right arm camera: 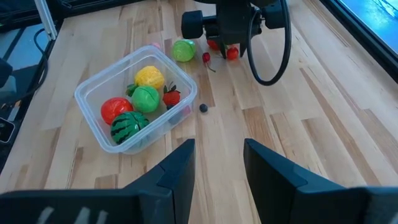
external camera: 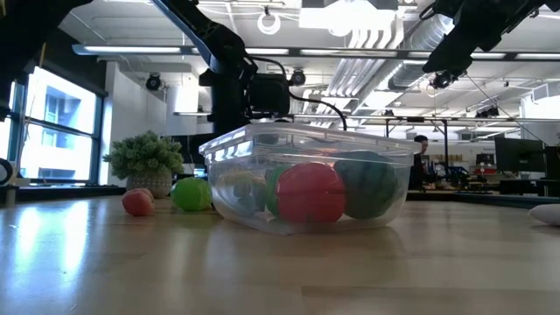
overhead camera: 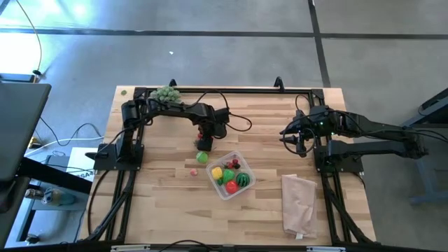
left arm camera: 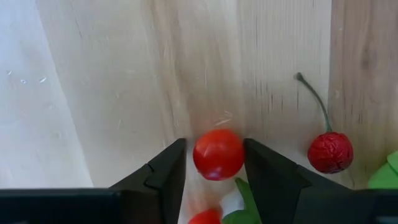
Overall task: Pick and placing Produce into tupperware
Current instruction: Put the red cherry into the transparent bin
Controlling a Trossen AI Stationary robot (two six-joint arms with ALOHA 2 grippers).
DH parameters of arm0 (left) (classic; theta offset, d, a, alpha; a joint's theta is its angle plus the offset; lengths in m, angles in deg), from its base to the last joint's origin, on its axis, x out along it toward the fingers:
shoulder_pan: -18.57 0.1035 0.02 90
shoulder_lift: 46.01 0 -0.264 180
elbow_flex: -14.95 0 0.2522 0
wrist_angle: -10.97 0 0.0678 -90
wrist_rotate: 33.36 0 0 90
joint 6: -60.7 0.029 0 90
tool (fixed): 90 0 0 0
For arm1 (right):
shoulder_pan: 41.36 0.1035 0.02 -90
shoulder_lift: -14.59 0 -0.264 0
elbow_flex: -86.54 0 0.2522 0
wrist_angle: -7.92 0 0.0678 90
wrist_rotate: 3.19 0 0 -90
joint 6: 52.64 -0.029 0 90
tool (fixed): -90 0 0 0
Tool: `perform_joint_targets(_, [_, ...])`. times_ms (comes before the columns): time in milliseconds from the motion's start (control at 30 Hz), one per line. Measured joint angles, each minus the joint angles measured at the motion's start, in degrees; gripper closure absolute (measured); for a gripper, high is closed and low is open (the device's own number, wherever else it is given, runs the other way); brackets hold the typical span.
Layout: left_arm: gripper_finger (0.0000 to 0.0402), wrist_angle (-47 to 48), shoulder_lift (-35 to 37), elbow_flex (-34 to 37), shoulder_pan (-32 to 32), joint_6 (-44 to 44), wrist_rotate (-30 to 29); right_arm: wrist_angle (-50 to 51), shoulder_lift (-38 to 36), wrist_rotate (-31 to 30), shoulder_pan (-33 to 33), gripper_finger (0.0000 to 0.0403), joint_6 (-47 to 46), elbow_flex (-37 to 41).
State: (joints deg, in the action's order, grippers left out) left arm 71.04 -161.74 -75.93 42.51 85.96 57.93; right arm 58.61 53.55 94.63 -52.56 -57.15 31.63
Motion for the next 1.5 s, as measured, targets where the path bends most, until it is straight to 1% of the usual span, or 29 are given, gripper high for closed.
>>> perform_joint_targets(367, [0.0293, -0.10, -0.02, 0.02, 0.02, -0.02, -0.23, 0.07, 0.02, 0.00, 0.00, 0.0274, 0.00, 0.00])
perform_joint_targets(700, [0.0284, -0.34, -0.04, 0.04, 0.02, -0.26, -0.25, 0.11, 0.01, 0.00, 0.00, 0.0274, 0.00, 0.00])
perform_joint_targets(933, [0.0295, 0.05, 0.15, -0.20, 0.02, -1.79, -0.89, 0.11, 0.00, -0.01, -0.01, 0.0274, 0.00, 0.00])
perform_joint_targets(1033, [0.0293, 2.51, 0.11, -2.09, 0.02, -3.10, -1.56, 0.11, 0.00, 0.00, -0.02, 0.0274, 0.00, 0.00])
perform_joint_targets(1267, [0.0293, 9.48, 0.17, -8.93, -0.09, -4.55, -1.80, 0.13, 0.01, 0.00, -0.01, 0.0274, 0.00, 0.00])
perform_joint_targets(1400, [0.0294, 14.05, 0.20, -13.57, -0.44, -4.67, 0.64, 0.13, 0.01, 0.00, -0.01, 0.0274, 0.00, 0.00])
perform_joint_targets(1500, [0.0291, 17.20, 0.22, -17.49, -1.52, -4.70, 3.82, 0.12, 0.00, 0.01, -0.01, 0.0274, 0.00, 0.00])
